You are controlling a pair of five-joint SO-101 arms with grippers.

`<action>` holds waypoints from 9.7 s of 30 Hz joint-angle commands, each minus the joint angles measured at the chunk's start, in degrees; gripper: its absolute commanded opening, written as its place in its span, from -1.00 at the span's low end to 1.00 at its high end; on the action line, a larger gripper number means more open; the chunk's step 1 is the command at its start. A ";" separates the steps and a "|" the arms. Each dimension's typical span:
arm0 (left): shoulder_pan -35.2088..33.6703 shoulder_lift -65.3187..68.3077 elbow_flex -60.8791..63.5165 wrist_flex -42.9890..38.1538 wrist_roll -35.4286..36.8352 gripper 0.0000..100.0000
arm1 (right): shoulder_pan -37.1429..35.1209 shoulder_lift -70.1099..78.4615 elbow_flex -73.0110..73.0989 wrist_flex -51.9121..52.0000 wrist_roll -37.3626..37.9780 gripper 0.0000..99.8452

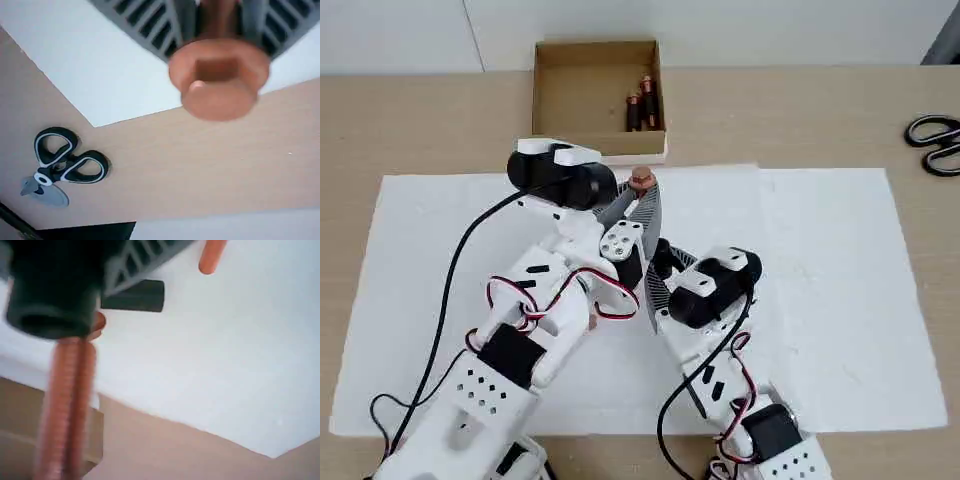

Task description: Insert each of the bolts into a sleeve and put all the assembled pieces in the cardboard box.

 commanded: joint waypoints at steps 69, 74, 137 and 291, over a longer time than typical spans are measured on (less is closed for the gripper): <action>5.19 3.25 0.22 13.89 2.11 -0.65 | 0.31 -0.75 0.26 -0.31 -0.09 -0.99; 7.21 3.16 -1.01 17.93 -0.62 -0.65 | 0.31 -0.75 0.26 -0.31 -0.09 -0.99; -40.26 3.16 -28.88 56.97 -18.73 -0.65 | 10.15 95.34 -92.84 6.29 7.82 -0.99; -21.54 42.29 -52.44 60.84 -3.96 -0.65 | 14.20 127.96 -140.57 72.66 5.80 -0.99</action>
